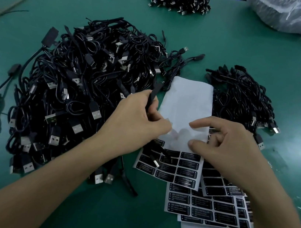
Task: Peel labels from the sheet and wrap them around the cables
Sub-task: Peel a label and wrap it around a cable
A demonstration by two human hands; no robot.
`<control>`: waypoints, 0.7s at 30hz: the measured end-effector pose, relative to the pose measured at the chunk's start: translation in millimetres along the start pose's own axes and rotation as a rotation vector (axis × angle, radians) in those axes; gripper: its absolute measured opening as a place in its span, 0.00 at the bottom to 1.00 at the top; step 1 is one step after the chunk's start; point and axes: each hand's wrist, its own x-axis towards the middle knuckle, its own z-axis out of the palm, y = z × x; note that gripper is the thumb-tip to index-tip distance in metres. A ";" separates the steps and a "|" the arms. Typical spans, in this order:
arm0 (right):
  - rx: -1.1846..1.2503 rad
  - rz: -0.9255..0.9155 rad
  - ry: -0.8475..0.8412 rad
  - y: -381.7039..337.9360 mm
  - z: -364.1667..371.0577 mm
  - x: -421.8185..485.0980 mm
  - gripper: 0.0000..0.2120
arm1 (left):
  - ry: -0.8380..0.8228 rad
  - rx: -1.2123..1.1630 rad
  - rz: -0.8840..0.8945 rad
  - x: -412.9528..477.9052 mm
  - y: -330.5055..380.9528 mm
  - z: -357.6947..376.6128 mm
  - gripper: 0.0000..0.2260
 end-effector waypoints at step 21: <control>-0.307 -0.341 0.332 -24.6 34.0 -4.3 0.04 | 0.050 -0.214 -0.015 3.7 -2.6 1.0 0.18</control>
